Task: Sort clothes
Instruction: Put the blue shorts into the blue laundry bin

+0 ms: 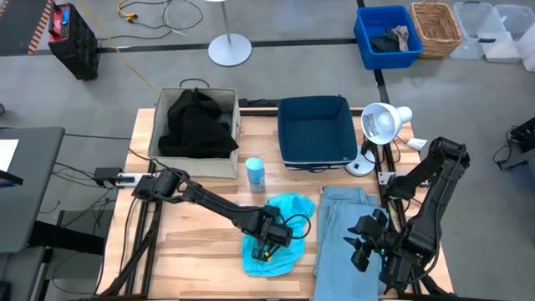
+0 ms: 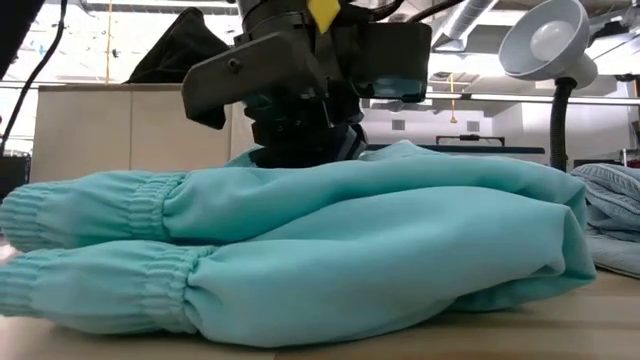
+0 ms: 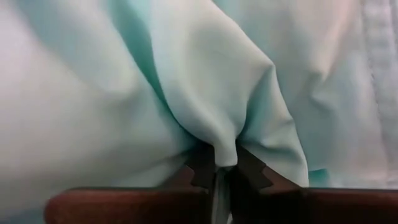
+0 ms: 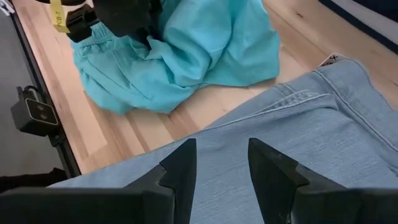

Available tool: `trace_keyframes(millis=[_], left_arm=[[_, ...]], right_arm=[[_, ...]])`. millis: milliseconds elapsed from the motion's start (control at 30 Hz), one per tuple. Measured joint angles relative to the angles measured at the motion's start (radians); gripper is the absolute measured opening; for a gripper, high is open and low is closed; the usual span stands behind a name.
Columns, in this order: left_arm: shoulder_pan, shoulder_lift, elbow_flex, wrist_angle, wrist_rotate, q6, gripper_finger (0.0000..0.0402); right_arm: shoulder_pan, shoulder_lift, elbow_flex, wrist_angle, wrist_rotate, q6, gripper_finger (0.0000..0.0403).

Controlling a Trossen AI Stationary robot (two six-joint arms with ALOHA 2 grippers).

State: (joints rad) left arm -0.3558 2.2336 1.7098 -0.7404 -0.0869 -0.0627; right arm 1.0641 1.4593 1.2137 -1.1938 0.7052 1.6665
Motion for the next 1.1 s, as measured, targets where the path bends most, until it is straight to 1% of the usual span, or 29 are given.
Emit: trace_keyframes(millis=[167,300,433,667,767,900,1100], left_arm=[[0.004,-0.058,-0.008,0.065,0.006,0.072,0.0013],[0.022,-0.154,-0.005,0.117,0.010,0.085,0.0012],[0.042,-0.235,-0.005,0.176,-0.010,0.103,0.0012],[0.111,-0.409,-0.004,0.309,-0.022,0.102,0.0012],[0.140,-0.471,-0.004,0.395,-0.024,0.103,0.0012],[0.193,-0.542,-0.003,0.554,-0.023,0.109,0.0012],[0.298,-0.583,0.000,0.728,-0.027,0.116,0.0012]], right_arm=[[0.001,0.000,0.001,-0.006,0.000,0.000,0.0159],[0.001,0.000,0.001,-0.011,0.000,0.000,0.0159],[0.001,0.000,0.001,-0.011,0.000,-0.005,0.0159],[0.000,0.000,0.001,-0.018,0.001,-0.019,0.0159],[0.000,0.000,0.001,-0.018,0.001,-0.018,0.0159],[0.000,0.000,0.001,-0.017,0.003,-0.018,0.0159],[-0.016,-0.001,0.001,0.001,0.012,-0.018,0.0159]])
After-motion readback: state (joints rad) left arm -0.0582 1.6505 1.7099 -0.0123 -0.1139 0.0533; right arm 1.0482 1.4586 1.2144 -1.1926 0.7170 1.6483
